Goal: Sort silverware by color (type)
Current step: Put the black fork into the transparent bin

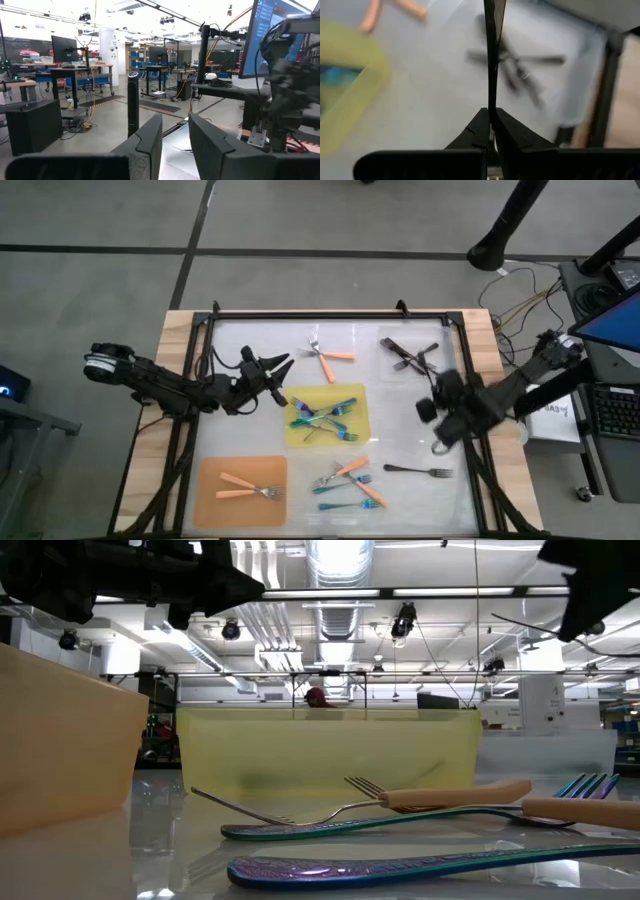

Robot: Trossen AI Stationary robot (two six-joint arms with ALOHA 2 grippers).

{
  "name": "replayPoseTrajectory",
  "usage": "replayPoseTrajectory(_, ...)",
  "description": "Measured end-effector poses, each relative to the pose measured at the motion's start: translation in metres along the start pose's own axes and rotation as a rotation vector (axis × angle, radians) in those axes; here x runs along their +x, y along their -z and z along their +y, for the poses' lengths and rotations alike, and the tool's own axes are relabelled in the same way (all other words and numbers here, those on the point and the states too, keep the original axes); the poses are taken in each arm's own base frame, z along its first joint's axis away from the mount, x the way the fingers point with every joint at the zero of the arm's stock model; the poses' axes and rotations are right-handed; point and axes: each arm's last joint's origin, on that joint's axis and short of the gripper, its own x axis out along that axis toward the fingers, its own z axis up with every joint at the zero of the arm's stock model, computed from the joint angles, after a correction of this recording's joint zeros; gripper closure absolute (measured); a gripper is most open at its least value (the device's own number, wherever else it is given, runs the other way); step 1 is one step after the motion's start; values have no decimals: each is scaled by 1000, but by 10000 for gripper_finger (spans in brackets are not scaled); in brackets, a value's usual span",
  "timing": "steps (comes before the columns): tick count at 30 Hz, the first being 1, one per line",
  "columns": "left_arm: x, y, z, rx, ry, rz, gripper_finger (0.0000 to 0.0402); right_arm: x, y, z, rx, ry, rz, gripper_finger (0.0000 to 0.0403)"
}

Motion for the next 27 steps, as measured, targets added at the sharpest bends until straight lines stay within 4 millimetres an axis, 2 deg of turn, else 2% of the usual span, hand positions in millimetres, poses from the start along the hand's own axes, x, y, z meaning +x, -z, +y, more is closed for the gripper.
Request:
replayPoseTrajectory(8, 0, 0, 0, -7, 0, -1, 324, 26, -50, -29, -69, 132, -1, 393)
replayPoseTrajectory(17, 0, 0, 0, -8, 0, -2, 324, 66, -96, -35, -159, 163, 52, 393)
replayPoseTrajectory(20, 0, 0, 0, -8, 0, -2, 324, 84, -104, -36, -188, 158, 122, 394)
replayPoseTrajectory(27, 0, 1, 0, -40, 2, 8, 324, 121, -106, -38, -287, 213, 289, 385)
